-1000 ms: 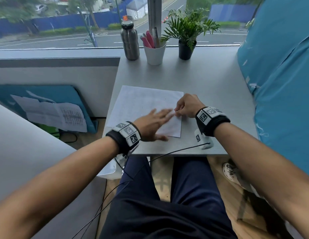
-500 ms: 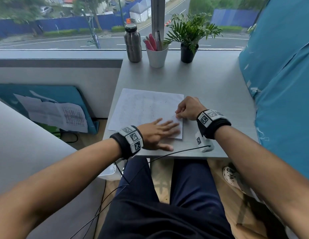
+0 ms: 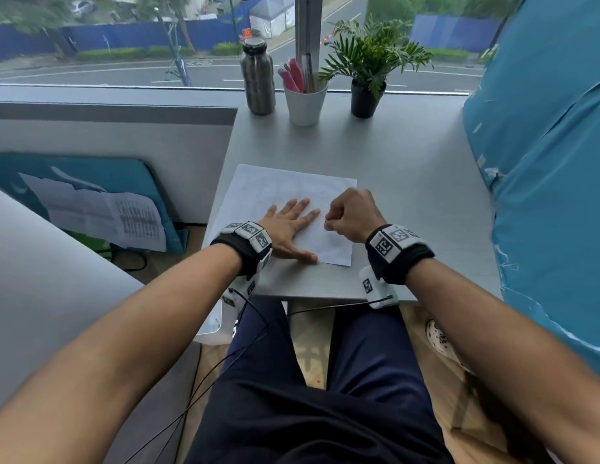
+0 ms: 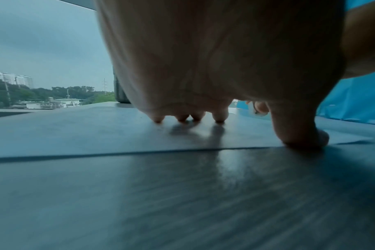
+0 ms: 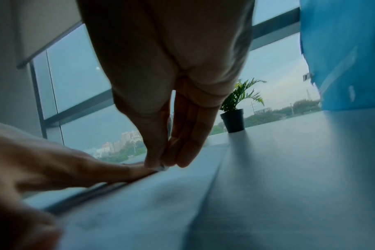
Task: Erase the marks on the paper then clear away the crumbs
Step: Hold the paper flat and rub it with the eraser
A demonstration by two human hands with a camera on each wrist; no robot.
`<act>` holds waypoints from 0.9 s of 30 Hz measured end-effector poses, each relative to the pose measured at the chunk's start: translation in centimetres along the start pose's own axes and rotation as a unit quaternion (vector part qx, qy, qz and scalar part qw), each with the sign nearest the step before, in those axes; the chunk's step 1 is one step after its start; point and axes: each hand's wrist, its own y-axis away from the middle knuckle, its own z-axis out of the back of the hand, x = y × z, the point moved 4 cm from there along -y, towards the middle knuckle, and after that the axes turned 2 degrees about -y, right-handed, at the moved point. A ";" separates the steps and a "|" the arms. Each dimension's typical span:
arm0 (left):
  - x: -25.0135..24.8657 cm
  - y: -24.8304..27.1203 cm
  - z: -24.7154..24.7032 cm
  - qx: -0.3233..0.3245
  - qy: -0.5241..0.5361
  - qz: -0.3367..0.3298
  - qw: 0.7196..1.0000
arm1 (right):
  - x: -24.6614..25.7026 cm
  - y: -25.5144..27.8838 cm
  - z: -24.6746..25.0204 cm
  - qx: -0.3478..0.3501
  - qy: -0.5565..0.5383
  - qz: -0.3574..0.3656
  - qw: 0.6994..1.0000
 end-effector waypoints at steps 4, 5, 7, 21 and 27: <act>0.3 -0.2 -0.3 0.015 -0.004 0.005 1.000 | 1.6 0.0 -1.3 0.032 0.000 0.033 0.999; 0.4 -0.3 -0.4 0.018 -0.004 0.004 1.000 | 1.6 0.0 -1.4 0.027 -0.004 0.030 0.999; 0.4 -0.3 -0.4 0.021 0.000 0.003 1.000 | 1.6 0.6 -1.7 0.024 -0.012 0.031 0.999; -0.2 0.4 0.1 0.041 0.007 0.011 0.999 | 3.2 3.0 -2.0 0.093 0.000 0.076 0.993; 0.4 0.6 1.9 0.080 0.068 0.002 0.995 | 1.4 -0.4 0.6 0.043 -0.008 0.037 0.998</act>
